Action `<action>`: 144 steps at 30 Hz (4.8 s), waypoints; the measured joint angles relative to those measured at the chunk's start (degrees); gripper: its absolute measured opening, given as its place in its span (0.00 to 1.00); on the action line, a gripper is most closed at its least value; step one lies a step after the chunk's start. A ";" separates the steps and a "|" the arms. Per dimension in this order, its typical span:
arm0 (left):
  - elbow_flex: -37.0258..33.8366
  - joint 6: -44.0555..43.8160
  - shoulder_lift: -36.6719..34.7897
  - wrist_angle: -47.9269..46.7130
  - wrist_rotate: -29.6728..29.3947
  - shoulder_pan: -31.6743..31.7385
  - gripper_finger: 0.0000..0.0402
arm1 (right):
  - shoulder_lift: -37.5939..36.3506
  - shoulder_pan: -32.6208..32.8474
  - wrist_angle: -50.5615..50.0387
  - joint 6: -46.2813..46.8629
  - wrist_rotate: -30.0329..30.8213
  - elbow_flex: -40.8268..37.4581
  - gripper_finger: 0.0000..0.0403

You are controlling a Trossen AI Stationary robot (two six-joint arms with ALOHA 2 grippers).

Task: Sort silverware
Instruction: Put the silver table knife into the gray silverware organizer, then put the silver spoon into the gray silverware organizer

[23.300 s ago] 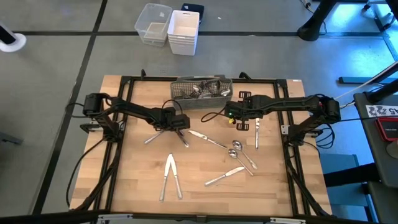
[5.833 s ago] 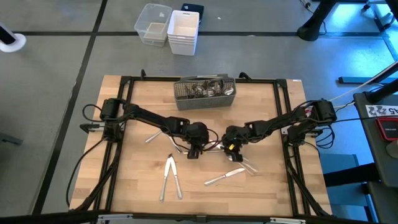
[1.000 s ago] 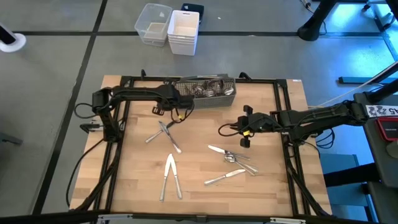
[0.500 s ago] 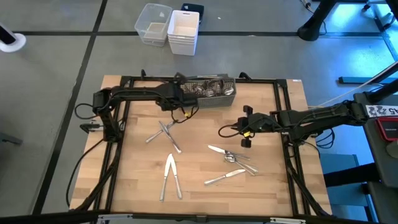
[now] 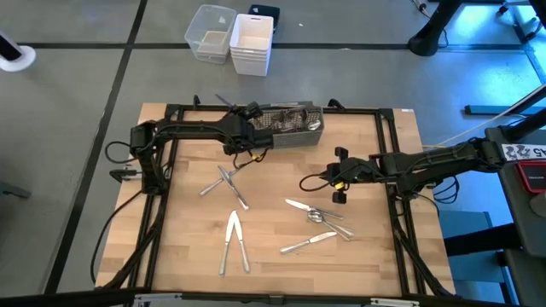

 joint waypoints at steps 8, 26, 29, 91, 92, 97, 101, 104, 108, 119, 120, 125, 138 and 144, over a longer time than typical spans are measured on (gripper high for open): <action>0.00 3.85 0.00 0.04 9.06 0.00 0.09 | 0.00 0.00 0.03 0.00 -0.04 0.00 0.10; 0.00 -18.24 -0.47 1.52 2.91 -3.58 0.16 | 0.00 0.00 0.00 0.23 -4.65 0.00 0.10; 0.00 -30.30 -1.84 1.54 4.92 -5.54 0.14 | 0.00 0.01 -0.03 1.90 -11.62 0.00 0.10; -11.80 -72.24 -1.86 31.56 59.83 -24.17 0.01 | 21.93 18.01 -0.84 37.77 -11.99 -0.02 0.40; -11.80 -72.25 -1.86 31.48 59.83 -24.17 0.01 | 22.18 18.01 -0.39 37.74 -11.62 -0.02 0.41; -11.80 -72.23 -1.86 31.48 59.83 -24.17 0.01 | 24.03 18.01 2.20 37.74 -11.22 0.00 0.41; -11.80 -72.23 -1.86 31.49 59.82 -24.17 0.01 | 26.17 18.03 2.33 37.73 -11.01 0.26 0.41; -11.80 -72.23 -1.86 31.44 59.81 -24.17 0.01 | 27.10 18.01 2.61 37.73 -10.95 0.24 0.41; -11.80 -72.23 -1.86 31.43 59.81 -24.15 0.01 | 27.17 18.03 3.07 37.75 -10.60 0.16 0.39; -11.80 -72.23 -1.86 31.45 59.81 -24.15 0.01 | 27.32 17.99 3.46 37.67 -10.29 0.02 0.03; -11.80 -72.23 -1.86 31.47 59.81 -24.15 0.01 | 27.34 17.99 3.54 37.67 -10.27 0.02 0.03; -11.80 -72.25 -1.86 31.53 59.81 -24.15 0.01 | 27.45 17.99 3.12 37.63 -10.40 0.72 0.06; -11.80 -76.12 -2.07 31.53 60.31 -24.42 0.01 | 27.69 18.01 0.43 31.21 -10.95 7.55 0.02; -11.78 -76.33 -2.61 31.38 61.16 -25.71 0.01 | 27.61 17.00 -3.04 26.63 -10.38 12.24 0.02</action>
